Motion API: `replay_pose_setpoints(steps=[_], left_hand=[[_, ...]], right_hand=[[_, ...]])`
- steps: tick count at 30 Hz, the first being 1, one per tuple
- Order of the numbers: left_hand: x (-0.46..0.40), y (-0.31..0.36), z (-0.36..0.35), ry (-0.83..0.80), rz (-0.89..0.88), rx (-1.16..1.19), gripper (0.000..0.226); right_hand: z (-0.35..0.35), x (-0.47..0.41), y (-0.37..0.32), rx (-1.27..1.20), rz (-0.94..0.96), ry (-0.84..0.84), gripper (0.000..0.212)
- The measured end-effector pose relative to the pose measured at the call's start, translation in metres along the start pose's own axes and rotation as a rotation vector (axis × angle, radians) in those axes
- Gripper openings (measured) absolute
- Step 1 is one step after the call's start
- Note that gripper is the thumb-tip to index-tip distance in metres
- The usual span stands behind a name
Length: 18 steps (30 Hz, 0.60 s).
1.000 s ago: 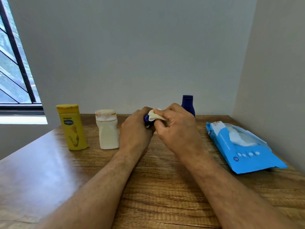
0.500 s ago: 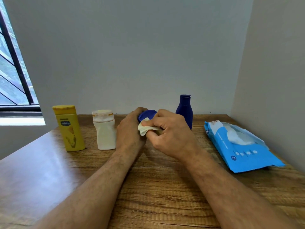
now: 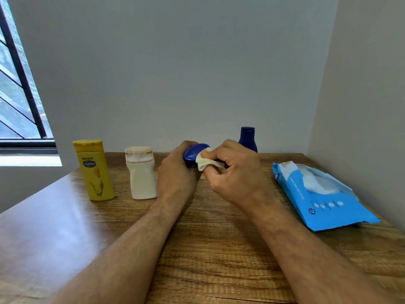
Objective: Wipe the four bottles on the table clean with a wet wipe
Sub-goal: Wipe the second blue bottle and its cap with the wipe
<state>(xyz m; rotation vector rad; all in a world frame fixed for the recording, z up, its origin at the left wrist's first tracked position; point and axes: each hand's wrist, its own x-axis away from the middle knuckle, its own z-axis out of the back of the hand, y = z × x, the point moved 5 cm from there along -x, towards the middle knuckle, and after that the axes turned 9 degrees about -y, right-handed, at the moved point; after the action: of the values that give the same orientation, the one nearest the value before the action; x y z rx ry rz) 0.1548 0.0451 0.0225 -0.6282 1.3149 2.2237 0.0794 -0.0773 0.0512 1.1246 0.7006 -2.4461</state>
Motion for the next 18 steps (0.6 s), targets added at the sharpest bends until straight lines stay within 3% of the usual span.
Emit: replay_pose_setpoints(steps=[3, 6, 10, 18], left_hand=[[-0.001, 0.0, 0.0, -0.004, -0.01, -0.025, 0.026], [0.0, 0.003, 0.0, -0.007, -0.017, -0.028, 0.021], [0.001, 0.004, 0.0, -0.007, -0.005, 0.026, 0.028], [0.0, 0.001, 0.002, -0.022, -0.013, -0.11, 0.027]], right_hand=[[-0.003, 0.001, -0.006, -0.019, 0.081, -0.05, 0.02], [-0.001, 0.001, -0.009, 0.049, 0.123, 0.04, 0.02], [0.003, 0.0, 0.001, 0.099, 0.03, 0.12, 0.027], [-0.008, 0.001, -0.007, 0.043, 0.092, -0.064, 0.027]])
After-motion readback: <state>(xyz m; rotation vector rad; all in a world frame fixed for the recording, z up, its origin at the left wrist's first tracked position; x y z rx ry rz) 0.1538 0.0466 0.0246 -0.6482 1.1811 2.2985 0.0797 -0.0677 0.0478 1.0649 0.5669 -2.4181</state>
